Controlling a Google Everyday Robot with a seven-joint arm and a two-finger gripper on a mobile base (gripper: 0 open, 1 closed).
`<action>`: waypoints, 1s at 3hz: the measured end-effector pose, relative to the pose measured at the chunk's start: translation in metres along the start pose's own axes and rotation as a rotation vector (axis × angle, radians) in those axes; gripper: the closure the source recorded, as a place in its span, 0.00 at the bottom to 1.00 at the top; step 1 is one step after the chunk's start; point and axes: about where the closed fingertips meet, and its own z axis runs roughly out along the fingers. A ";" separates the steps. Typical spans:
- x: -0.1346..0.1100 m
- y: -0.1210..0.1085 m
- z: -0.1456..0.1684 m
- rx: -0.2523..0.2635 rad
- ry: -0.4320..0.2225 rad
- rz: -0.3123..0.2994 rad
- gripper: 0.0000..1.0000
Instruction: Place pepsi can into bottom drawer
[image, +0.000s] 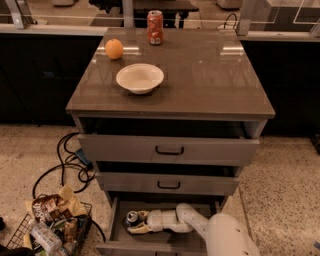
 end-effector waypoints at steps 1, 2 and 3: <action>0.000 0.001 0.002 -0.004 -0.002 0.001 0.61; 0.000 0.003 0.006 -0.009 -0.003 0.003 0.30; 0.000 0.004 0.007 -0.012 -0.005 0.004 0.07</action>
Offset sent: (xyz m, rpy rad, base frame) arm -0.0013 0.0022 0.0000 0.0019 0.0016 0.0031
